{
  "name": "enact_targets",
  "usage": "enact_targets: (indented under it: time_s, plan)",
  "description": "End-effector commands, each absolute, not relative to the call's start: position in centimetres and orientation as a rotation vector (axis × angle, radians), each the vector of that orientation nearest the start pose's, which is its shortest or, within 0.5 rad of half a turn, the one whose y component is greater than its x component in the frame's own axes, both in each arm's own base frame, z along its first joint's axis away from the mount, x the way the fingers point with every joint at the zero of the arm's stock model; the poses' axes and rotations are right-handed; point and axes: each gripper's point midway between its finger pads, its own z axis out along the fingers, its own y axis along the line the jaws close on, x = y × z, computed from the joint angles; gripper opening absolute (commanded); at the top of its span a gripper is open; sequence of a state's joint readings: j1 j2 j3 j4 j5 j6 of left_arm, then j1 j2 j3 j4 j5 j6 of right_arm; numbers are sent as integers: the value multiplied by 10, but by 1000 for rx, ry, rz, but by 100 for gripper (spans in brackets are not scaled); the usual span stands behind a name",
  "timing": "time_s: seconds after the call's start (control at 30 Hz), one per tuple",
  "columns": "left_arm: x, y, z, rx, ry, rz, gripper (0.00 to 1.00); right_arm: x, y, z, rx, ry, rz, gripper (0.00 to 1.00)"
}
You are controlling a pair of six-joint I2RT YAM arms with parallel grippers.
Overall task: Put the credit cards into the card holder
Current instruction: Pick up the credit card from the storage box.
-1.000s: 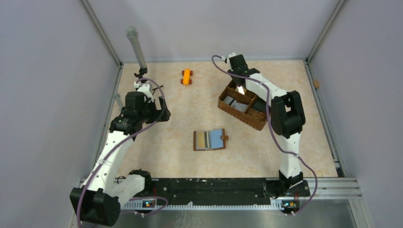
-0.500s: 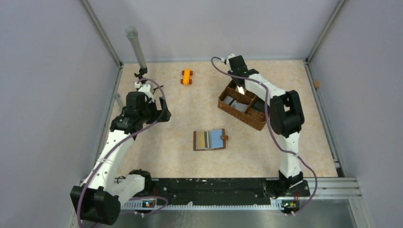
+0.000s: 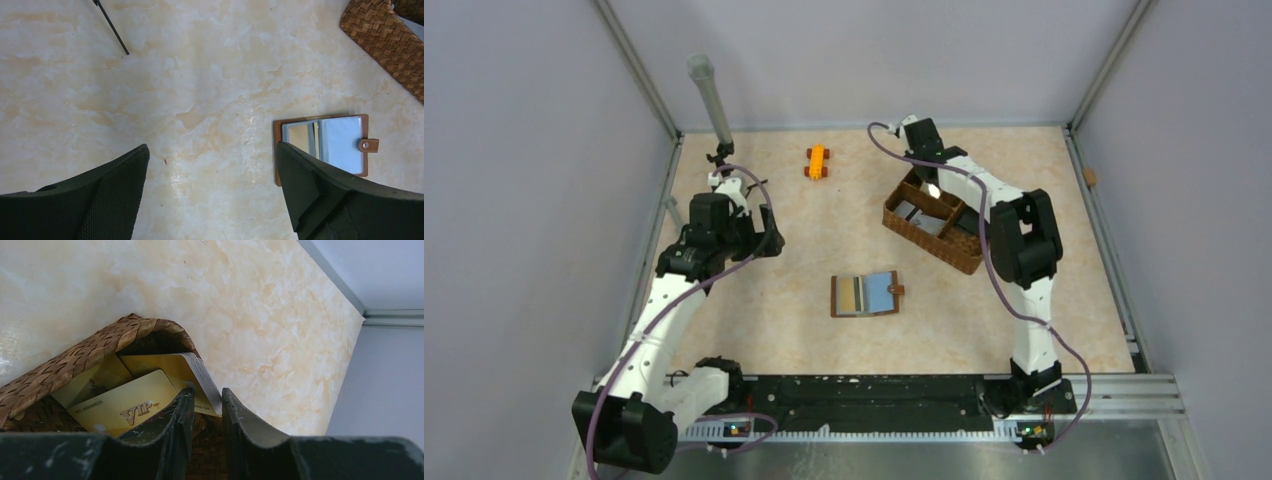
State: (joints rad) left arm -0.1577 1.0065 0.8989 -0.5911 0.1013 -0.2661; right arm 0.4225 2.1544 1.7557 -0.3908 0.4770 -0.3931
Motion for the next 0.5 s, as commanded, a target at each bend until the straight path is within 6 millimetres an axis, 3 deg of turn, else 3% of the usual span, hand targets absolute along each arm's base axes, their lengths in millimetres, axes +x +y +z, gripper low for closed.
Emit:
enact_targets:
  time_s: [0.0,0.47]
  plan:
    - [288,-76,182,-56,2267,-352,99,544,128,138,-645,2153,-594,28]
    - [288,-78,181,-52,2272,-364,99,542,125,151,-634,2137,-610,23]
